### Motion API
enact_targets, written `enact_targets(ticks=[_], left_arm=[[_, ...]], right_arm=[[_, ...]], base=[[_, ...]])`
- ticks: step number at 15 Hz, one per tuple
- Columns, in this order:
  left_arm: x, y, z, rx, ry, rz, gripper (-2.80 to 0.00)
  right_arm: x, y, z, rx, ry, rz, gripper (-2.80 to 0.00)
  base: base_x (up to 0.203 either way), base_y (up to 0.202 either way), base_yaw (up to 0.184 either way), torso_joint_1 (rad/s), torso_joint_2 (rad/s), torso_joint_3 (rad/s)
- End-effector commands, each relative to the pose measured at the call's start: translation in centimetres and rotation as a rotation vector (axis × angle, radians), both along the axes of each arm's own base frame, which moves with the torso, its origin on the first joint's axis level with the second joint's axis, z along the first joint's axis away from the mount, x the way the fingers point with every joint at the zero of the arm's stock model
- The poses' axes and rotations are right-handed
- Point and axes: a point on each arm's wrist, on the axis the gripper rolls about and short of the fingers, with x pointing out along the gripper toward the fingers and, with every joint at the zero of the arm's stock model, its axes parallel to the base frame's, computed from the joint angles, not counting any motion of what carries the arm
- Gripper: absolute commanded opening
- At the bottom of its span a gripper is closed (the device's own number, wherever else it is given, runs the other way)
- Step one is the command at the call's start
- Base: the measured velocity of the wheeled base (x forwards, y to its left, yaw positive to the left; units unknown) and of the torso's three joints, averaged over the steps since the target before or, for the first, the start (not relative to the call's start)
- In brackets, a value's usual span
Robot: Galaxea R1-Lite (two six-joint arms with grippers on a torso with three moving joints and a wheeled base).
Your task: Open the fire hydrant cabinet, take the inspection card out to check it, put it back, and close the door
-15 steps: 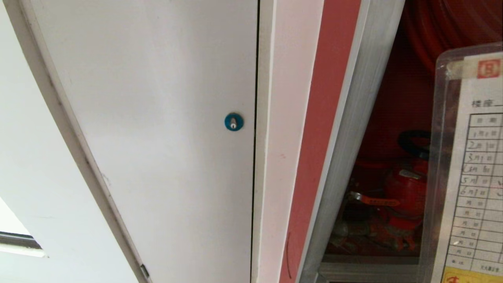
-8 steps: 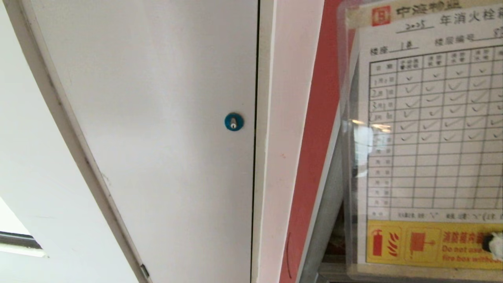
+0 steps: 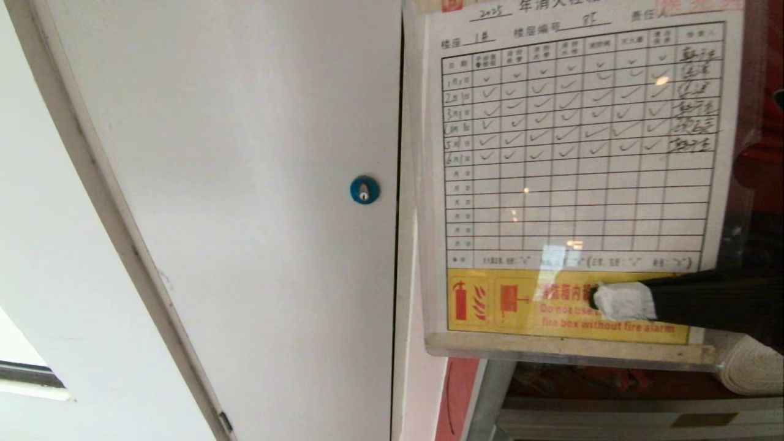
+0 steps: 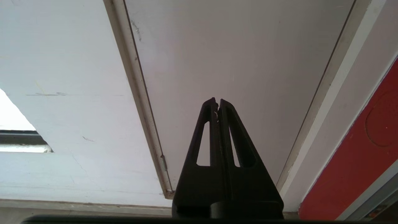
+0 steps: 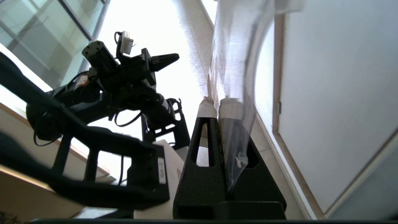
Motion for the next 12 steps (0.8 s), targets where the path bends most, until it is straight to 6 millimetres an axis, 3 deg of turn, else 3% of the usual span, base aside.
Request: enact_targets(ticks=[1,5,12], left_arm=[[0.0,0.0,0.0,0.000,0.001,0.000,-2.80],[0.0,0.0,0.0,0.000,0.003,0.000,-2.80],[0.0,0.0,0.0,0.000,0.001,0.000,-2.80]], right_arm=[[1.0,1.3,-0.9,-0.013,0.029,0.031,-2.80],[0.8,3.2,-0.9,-0.019,0.005,0.029,-2.80],[0.6,3.0,-0.7,0.044,0.027,0.003,-2.80]], base=[[0.000,0.000,0.000,0.000,0.00,0.000],[0.000,0.000,0.000,0.000,0.00,0.000],[0.000,0.000,0.000,0.000,0.00,0.000]])
